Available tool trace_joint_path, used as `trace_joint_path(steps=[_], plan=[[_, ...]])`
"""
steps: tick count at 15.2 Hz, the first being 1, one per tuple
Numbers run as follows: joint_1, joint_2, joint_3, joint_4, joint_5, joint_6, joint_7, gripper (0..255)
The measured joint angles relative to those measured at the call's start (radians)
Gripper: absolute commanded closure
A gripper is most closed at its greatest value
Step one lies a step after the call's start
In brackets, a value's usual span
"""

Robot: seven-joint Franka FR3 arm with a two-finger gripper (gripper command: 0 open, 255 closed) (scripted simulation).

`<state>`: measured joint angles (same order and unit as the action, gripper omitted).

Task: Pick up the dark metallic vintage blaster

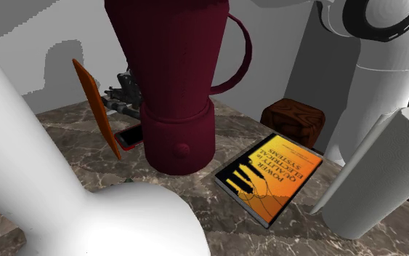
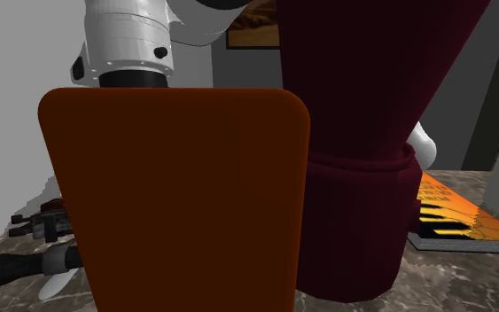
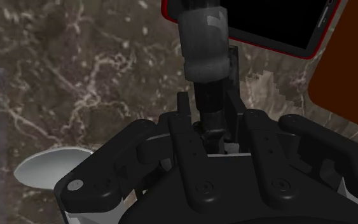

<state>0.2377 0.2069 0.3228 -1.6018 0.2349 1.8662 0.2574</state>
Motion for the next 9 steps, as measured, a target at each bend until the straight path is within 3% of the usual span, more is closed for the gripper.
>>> trace_joint_path(steps=[9], plan=[[0.002,0.009,0.0,0.125,-0.01,-0.112,0.029,255]])
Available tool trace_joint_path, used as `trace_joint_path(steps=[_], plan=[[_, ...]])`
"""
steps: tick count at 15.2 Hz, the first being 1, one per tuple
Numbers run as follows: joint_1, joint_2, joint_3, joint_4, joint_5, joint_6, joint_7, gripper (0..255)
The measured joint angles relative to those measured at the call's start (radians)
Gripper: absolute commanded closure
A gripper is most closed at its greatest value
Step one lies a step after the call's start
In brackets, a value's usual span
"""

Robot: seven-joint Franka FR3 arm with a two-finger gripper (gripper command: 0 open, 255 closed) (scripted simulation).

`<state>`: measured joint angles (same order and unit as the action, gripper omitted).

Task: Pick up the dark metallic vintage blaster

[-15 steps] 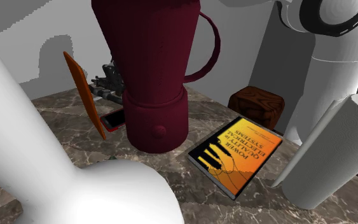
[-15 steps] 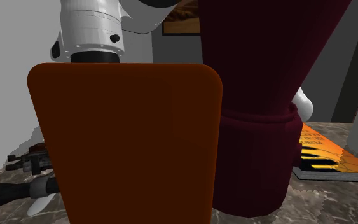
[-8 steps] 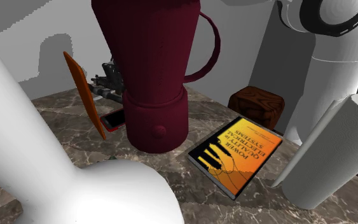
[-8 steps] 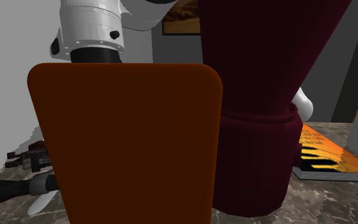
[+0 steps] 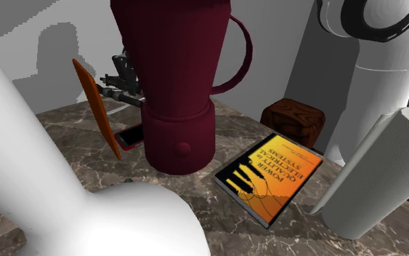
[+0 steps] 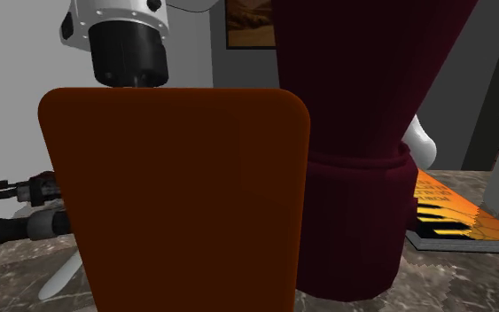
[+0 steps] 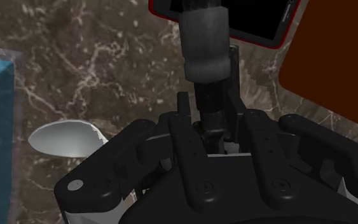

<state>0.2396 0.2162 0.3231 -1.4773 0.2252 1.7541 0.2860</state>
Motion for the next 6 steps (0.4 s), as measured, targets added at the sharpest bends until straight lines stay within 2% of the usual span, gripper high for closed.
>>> trace_joint_path(steps=[6], plan=[[0.005,0.014,0.002,0.097,-0.008,-0.079,0.024,255]])
